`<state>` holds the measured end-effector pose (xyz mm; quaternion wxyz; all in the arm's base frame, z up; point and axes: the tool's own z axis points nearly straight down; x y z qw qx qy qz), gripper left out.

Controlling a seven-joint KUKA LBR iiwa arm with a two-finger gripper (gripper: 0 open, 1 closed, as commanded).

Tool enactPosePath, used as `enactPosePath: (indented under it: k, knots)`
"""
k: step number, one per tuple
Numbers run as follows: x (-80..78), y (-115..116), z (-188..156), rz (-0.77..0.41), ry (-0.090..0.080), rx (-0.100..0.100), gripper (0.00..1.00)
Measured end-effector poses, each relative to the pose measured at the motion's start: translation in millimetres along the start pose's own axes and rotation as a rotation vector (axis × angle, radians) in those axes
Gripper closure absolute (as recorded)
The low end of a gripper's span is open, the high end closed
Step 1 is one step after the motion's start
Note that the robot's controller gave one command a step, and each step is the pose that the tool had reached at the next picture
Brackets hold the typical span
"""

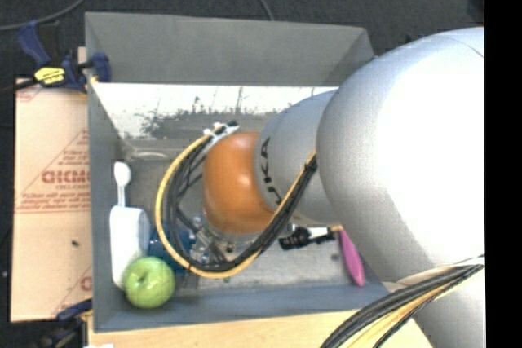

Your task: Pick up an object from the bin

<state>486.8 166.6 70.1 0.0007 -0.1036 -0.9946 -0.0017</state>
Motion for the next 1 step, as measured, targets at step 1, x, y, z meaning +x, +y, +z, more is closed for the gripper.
enactPosePath:
  k: [1]
  knots:
    - [0.5, -0.5, -3.7, 0.000, 0.002, 0.001, 1.00]
